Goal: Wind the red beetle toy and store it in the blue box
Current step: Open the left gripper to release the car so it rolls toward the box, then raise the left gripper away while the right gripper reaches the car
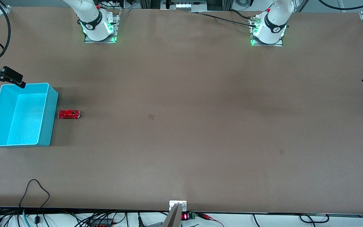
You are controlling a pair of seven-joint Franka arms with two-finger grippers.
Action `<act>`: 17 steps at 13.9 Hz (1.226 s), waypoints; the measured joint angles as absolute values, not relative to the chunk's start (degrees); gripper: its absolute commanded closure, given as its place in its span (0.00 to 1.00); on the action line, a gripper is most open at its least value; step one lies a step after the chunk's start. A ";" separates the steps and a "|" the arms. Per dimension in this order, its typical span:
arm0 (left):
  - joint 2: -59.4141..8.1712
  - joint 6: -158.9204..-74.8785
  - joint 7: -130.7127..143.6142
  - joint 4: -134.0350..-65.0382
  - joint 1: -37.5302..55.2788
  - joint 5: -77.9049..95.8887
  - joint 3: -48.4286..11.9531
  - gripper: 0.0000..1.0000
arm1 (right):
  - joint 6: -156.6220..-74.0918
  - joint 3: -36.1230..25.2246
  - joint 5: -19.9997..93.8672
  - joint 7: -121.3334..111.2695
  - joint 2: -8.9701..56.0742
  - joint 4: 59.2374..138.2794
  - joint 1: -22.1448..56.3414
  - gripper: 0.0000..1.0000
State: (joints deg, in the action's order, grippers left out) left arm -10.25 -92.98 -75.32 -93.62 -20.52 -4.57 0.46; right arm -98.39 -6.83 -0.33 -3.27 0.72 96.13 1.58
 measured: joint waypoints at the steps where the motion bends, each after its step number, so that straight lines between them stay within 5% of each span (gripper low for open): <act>1: -10.24 -91.21 -73.64 -92.15 -20.47 -4.56 -0.60 0.00 | -98.39 -6.83 -0.33 -3.27 0.72 96.13 1.58 0.00; 10: -10.22 -74.94 -41.93 -82.27 -19.75 -4.38 -15.48 0.00 | -99.72 -7.16 -0.09 -3.25 2.03 96.08 1.34 0.00; 14: -8.42 -79.57 -23.66 -83.07 -12.26 -1.31 -10.53 0.00 | -99.36 -7.18 -0.10 -3.27 2.11 96.07 1.32 0.00; 17: -2.09 -87.93 -6.06 -90.88 -3.43 1.29 -3.84 0.00 | -98.95 -7.18 -0.10 -3.27 3.38 96.07 1.32 0.00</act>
